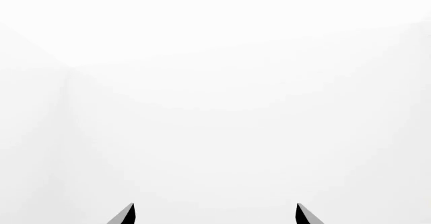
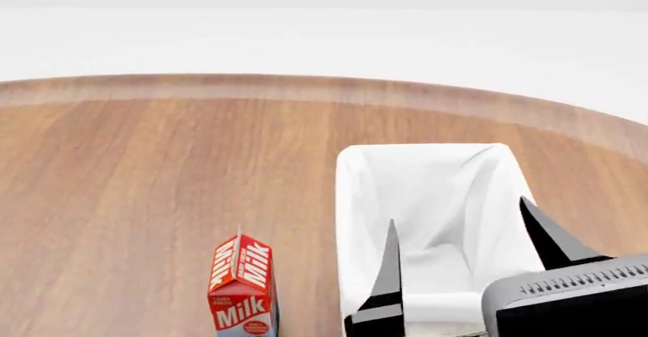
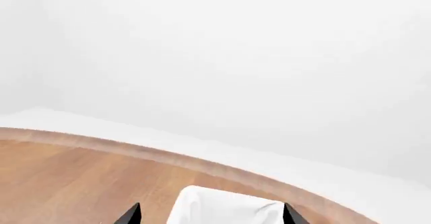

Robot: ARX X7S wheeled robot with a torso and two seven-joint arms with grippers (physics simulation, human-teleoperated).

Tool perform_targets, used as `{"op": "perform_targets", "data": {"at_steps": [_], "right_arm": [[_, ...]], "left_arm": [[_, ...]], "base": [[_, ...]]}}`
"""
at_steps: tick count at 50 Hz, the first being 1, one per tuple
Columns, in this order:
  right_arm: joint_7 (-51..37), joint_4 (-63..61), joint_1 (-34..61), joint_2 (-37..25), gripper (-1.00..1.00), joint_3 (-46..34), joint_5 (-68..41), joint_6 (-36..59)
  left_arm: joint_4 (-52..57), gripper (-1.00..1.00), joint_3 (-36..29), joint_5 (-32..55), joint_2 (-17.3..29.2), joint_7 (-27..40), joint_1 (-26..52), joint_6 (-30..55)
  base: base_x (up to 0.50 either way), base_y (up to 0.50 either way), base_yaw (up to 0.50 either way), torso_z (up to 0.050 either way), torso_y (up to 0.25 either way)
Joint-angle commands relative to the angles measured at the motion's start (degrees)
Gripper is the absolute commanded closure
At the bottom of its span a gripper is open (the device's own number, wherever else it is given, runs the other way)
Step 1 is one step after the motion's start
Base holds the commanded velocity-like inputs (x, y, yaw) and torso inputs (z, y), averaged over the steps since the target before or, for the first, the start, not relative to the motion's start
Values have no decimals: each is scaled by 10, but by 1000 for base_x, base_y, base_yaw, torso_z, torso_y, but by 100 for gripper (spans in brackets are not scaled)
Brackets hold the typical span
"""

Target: Pick up the alphabet soup and the tomato sauce, and put them in the basket.

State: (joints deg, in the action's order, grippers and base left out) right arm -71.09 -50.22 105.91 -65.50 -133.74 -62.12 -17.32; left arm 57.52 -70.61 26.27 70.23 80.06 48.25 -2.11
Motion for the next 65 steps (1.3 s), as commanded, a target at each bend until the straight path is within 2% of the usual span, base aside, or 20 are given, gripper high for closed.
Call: {"op": "perform_targets", "data": {"at_steps": [1,2,5,15,33,47,65], "right_arm": [[53,18,-22,-17,-100,-16,-88,-58],[43,24,-50,-11,-100,-22,-66,-68],[56,10,-17,-19,-100,-21,-114,-48],[71,17,-67,-5,-100,-38,-164,-72],[5,-42,-140,17,-100,-75,-120,-35],[-25,-11,-239,49,-100,-97,-81,-33],[-48,10,-323,61,-100,-111,-34,-35]], "left_arm": [[0,-100,1,4,-6,-3,2,8],[1,-100,2,5,-5,-3,3,8],[2,-100,3,6,-6,-3,4,10],[4,-100,3,4,-7,-2,2,12],[-5,-100,-1,-4,-18,-5,-5,14],[-7,-100,-1,-7,-26,-7,-8,18],[-15,-100,0,-10,-26,-8,-16,10]], "base": [[0,0,0,0,0],[0,0,0,0,0],[0,0,0,0,0],[0,0,0,0,0],[0,0,0,0,0],[0,0,0,0,0],[0,0,0,0,0]]}}
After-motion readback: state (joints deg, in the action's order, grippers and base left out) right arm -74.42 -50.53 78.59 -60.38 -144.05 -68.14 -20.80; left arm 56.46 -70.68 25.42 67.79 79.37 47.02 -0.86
